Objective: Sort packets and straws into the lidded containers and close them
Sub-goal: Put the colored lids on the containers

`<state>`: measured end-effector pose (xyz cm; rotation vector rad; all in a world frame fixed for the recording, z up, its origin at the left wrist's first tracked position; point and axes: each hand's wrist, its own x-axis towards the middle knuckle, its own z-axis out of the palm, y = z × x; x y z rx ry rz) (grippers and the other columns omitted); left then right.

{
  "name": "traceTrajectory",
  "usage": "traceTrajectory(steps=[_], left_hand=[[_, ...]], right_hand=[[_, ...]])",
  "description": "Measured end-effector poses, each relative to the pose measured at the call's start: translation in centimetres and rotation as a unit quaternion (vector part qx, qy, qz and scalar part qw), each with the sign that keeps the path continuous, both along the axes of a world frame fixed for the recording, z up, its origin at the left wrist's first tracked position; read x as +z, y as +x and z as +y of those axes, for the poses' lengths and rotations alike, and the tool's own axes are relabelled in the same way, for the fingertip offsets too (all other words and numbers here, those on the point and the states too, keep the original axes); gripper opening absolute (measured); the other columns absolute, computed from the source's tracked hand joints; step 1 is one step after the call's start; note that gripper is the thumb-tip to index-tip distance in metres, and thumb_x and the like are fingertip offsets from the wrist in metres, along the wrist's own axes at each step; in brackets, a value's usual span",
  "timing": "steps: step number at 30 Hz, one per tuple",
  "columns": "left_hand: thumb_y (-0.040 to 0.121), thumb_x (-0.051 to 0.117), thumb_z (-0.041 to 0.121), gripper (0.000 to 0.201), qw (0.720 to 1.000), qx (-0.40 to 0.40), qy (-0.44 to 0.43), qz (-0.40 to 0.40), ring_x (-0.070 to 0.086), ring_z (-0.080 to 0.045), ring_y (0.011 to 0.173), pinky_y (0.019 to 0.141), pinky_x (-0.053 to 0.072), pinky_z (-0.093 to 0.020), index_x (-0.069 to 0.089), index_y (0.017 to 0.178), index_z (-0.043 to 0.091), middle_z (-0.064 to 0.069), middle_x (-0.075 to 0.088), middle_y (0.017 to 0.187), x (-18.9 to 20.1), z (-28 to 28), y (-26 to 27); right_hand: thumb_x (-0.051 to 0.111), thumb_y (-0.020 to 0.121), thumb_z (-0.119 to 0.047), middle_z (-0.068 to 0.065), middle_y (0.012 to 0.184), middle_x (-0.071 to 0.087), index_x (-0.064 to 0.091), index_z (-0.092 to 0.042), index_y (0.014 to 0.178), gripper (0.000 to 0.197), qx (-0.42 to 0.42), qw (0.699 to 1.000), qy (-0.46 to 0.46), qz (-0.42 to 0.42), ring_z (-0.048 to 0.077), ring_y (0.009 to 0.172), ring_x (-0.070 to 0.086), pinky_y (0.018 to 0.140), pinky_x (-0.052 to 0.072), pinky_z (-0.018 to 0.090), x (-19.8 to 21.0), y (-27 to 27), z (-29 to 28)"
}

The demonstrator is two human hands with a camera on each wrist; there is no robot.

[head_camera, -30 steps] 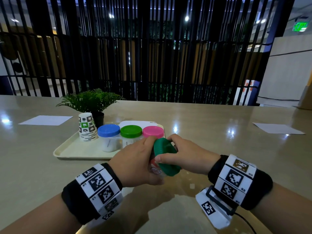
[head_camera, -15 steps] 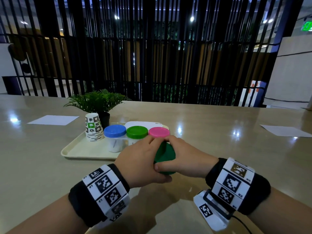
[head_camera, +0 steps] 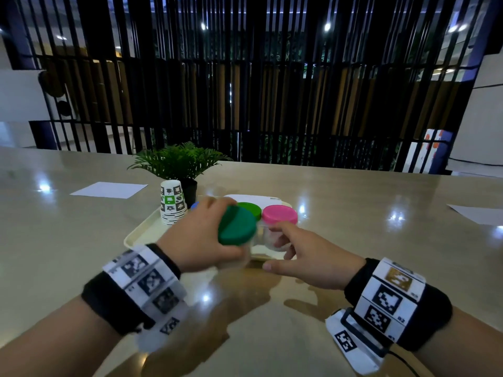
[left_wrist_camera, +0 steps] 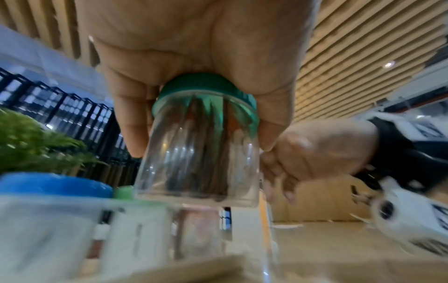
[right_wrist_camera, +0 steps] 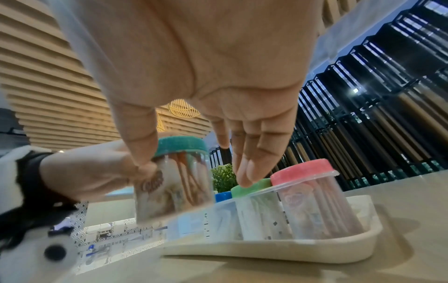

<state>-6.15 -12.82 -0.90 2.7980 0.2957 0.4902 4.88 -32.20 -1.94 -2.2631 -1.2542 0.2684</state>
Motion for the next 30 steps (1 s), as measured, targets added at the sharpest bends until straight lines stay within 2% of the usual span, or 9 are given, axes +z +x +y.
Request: traceTrajectory(steps=[2, 6, 10, 14, 16, 20, 24, 27, 30], left_hand=[[0.061, 0.075, 0.052, 0.093, 0.998, 0.054, 0.000, -0.010, 0.049, -0.020, 0.104, 0.091, 0.044, -0.030, 0.033, 0.142, 0.030, -0.002, 0.038, 0.127, 1.7, 2.9, -0.1], [0.071, 0.077, 0.045, 0.085, 0.988, 0.155, 0.017, 0.000, 0.047, -0.020, 0.095, 0.082, 0.046, -0.031, 0.034, 0.142, 0.028, -0.003, 0.039, 0.118, 3.5, 9.0, 0.5], [0.071, 0.080, 0.044, 0.085, 0.981, 0.193, -0.004, 0.002, 0.049, -0.019, 0.089, 0.069, 0.042, -0.026, 0.037, 0.141, 0.024, -0.010, 0.042, 0.126, 2.9, 13.1, 2.0], [0.070, 0.082, 0.040, 0.083, 0.979, 0.200, -0.041, -0.004, 0.052, -0.019, 0.084, 0.066, 0.044, -0.025, 0.039, 0.139, 0.023, -0.009, 0.039, 0.122, 1.1, 15.0, 3.4], [0.069, 0.082, 0.042, 0.082, 0.978, 0.204, -0.047, 0.007, 0.054, -0.021, 0.086, 0.070, 0.048, -0.028, 0.040, 0.138, 0.023, -0.008, 0.039, 0.119, 0.1, 15.6, 4.0], [0.064, 0.083, 0.048, 0.086, 0.975, 0.217, -0.044, 0.027, 0.054, -0.027, 0.102, 0.091, 0.049, -0.038, 0.041, 0.135, 0.025, -0.009, 0.043, 0.117, -1.5, 16.6, 4.6], [0.065, 0.085, 0.043, 0.087, 0.972, 0.221, -0.073, 0.031, 0.053, -0.028, 0.103, 0.091, 0.047, -0.037, 0.041, 0.138, 0.024, -0.010, 0.042, 0.118, -2.5, 17.4, 4.7], [0.066, 0.084, 0.041, 0.084, 0.970, 0.227, -0.073, 0.042, 0.050, -0.024, 0.094, 0.088, 0.045, -0.035, 0.043, 0.136, 0.023, -0.006, 0.039, 0.110, -3.2, 18.1, 4.7], [0.067, 0.084, 0.039, 0.084, 0.966, 0.234, -0.090, 0.058, 0.045, -0.022, 0.093, 0.094, 0.043, -0.037, 0.041, 0.137, 0.023, -0.005, 0.035, 0.108, -3.9, 18.6, 4.7]], right_hand=[[0.065, 0.082, -0.051, -0.012, 0.115, 0.051, 0.041, -0.034, 0.133, 0.059, -0.005, 1.000, -0.028, -0.012, 0.005, 0.095, 0.055, 0.081, 0.050, 0.023, -0.3, 0.3, -0.2], [0.065, 0.083, -0.050, -0.016, 0.113, 0.053, 0.050, -0.033, 0.125, 0.047, -0.014, 0.998, -0.063, -0.018, 0.002, 0.096, 0.054, 0.083, 0.046, 0.019, -0.8, 0.7, -0.1], [0.065, 0.084, -0.048, -0.014, 0.111, 0.056, 0.054, -0.029, 0.122, 0.043, -0.008, 0.997, -0.069, -0.027, -0.001, 0.091, 0.053, 0.076, 0.042, 0.014, -1.0, 0.9, 0.8], [0.064, 0.084, -0.050, -0.017, 0.107, 0.056, 0.056, -0.032, 0.119, 0.040, -0.011, 0.997, -0.068, -0.032, -0.001, 0.092, 0.054, 0.079, 0.044, 0.016, -1.4, 1.1, 1.6], [0.065, 0.083, -0.050, -0.017, 0.105, 0.057, 0.057, -0.033, 0.115, 0.038, -0.013, 0.998, -0.063, -0.028, -0.001, 0.090, 0.054, 0.080, 0.045, 0.017, -1.7, 1.2, 2.0], [0.066, 0.081, -0.051, -0.016, 0.103, 0.058, 0.059, -0.033, 0.111, 0.036, -0.013, 0.998, -0.064, -0.010, 0.000, 0.090, 0.056, 0.082, 0.048, 0.020, -2.2, 1.2, 2.5], [0.066, 0.081, -0.052, -0.016, 0.101, 0.058, 0.059, -0.035, 0.109, 0.034, -0.014, 0.998, -0.067, -0.008, 0.001, 0.090, 0.056, 0.083, 0.049, 0.022, -2.3, 1.1, 2.8], [0.066, 0.082, -0.050, -0.016, 0.101, 0.058, 0.058, -0.036, 0.107, 0.029, -0.011, 0.998, -0.065, -0.001, 0.000, 0.090, 0.055, 0.080, 0.047, 0.019, -2.2, 1.0, 2.9], [0.066, 0.083, -0.048, -0.015, 0.100, 0.058, 0.058, -0.034, 0.108, 0.030, -0.010, 0.998, -0.062, -0.002, 0.000, 0.089, 0.055, 0.078, 0.044, 0.016, -2.2, 0.9, 2.9]])
